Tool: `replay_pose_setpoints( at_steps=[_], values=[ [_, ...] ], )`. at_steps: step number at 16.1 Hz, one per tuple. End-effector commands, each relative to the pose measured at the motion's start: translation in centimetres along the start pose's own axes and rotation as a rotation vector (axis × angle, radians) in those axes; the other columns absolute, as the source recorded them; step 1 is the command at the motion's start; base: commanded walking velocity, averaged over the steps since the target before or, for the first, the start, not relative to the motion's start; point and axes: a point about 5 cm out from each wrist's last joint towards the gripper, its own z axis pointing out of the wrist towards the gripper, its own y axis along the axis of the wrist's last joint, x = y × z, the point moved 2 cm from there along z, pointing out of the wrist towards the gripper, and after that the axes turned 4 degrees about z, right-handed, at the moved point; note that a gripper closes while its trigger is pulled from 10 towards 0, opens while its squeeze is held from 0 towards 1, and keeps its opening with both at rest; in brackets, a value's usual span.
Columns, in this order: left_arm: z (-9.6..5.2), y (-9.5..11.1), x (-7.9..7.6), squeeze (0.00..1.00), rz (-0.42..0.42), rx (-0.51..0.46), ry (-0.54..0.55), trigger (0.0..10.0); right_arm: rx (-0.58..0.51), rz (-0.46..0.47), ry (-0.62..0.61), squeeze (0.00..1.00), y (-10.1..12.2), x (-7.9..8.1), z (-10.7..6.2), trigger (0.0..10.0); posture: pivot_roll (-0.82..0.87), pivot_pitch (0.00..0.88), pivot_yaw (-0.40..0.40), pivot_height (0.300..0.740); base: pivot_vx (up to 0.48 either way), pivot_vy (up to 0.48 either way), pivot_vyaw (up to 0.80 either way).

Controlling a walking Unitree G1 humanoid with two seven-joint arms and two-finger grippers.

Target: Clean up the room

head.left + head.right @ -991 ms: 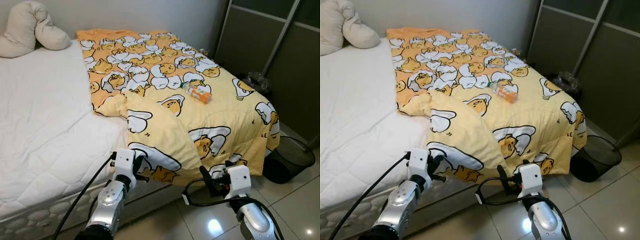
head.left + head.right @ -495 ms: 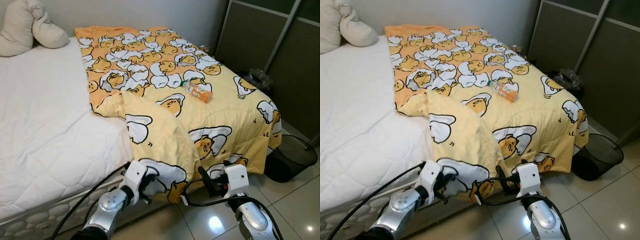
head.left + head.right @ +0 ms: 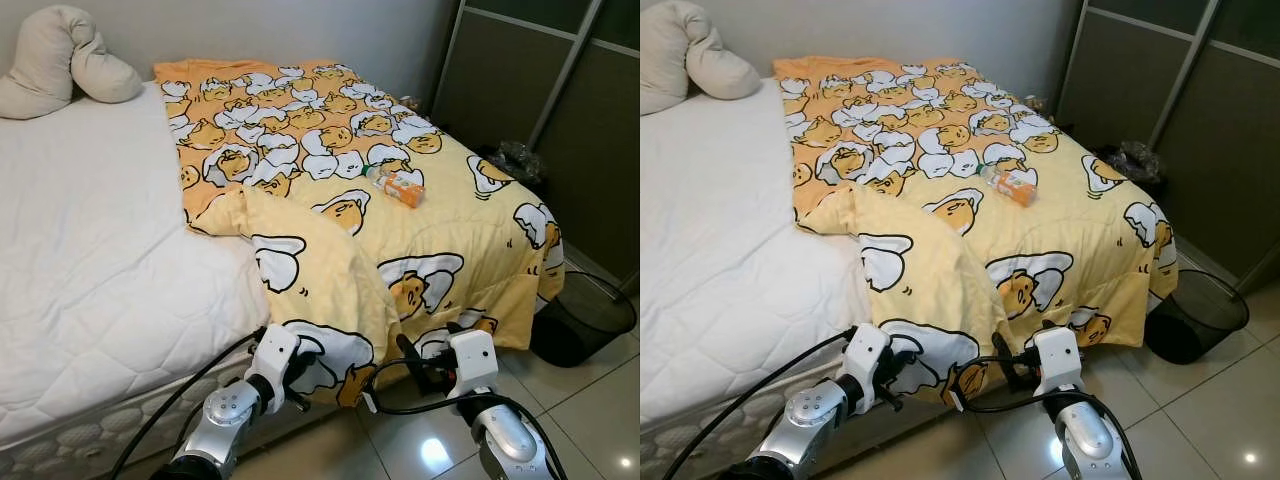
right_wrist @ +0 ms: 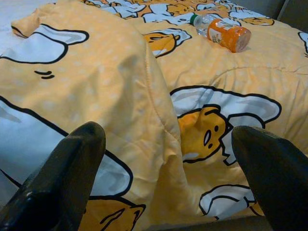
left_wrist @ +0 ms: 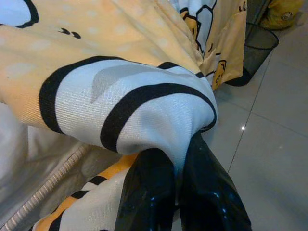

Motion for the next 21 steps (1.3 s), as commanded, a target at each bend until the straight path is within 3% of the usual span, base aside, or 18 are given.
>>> replay_pose_setpoints(
  at_steps=[1,5,7,9,12,13,15,18,20,21],
  values=[
    [0.2,0.3,0.2,0.00,0.022,-0.006,0.010,10.0,-0.005,-0.011,0.002,0.00,0.3,-0.3,0.2,10.0,0.12,0.000,-0.001,0.740,-0.480,0.000,0.00],
    [0.4,-0.3,-1.0,0.00,0.010,0.026,-0.029,10.0,0.002,-0.012,0.009,0.00,0.1,-0.3,0.2,10.0,0.11,0.000,-0.005,0.740,-0.239,0.000,0.00],
    [1.2,-0.4,-3.4,0.00,0.015,0.051,-0.154,10.0,0.004,-0.014,0.017,0.00,0.1,-0.1,0.2,10.0,0.10,0.000,-0.005,0.740,0.000,0.000,0.00],
    [1.4,-0.4,-4.0,0.00,0.005,0.057,-0.184,10.0,0.003,-0.016,0.016,0.00,0.2,-0.3,0.3,10.0,0.10,0.000,-0.004,0.740,0.000,0.000,0.00],
    [1.1,-1.3,-7.0,0.00,-0.005,0.129,-0.437,10.0,0.008,-0.022,0.016,0.00,0.2,-0.5,0.1,10.0,0.08,0.000,-0.008,0.740,0.000,0.000,0.00],
    [0.9,-2.0,-8.0,0.00,0.055,0.181,-0.503,10.0,0.014,-0.024,0.016,0.00,0.1,-0.6,0.0,10.0,0.08,0.000,-0.008,0.740,0.000,0.000,0.00],
    [0.8,-2.9,-9.8,0.00,0.046,0.245,-0.565,10.0,0.027,-0.041,0.035,0.00,0.0,-0.6,-0.3,10.0,0.07,0.000,-0.020,0.740,0.000,0.000,0.00],
    [0.7,-3.4,-11.1,0.00,-0.006,0.282,-0.602,10.0,0.032,-0.047,0.046,0.00,0.0,-0.5,-0.6,10.0,0.06,0.000,-0.028,0.740,0.000,0.000,0.00],
    [0.7,-3.5,-11.3,0.00,0.018,0.287,-0.588,10.0,0.038,-0.050,0.051,0.00,-0.1,-0.5,-0.7,10.0,0.06,0.000,-0.033,0.740,0.000,0.000,0.00],
    [1.0,-3.2,-10.2,1.00,0.009,0.257,-0.507,10.0,0.031,-0.045,0.053,0.00,0.0,-0.3,-0.7,10.0,0.07,0.000,-0.035,0.740,0.000,0.000,0.00]
  ],
)
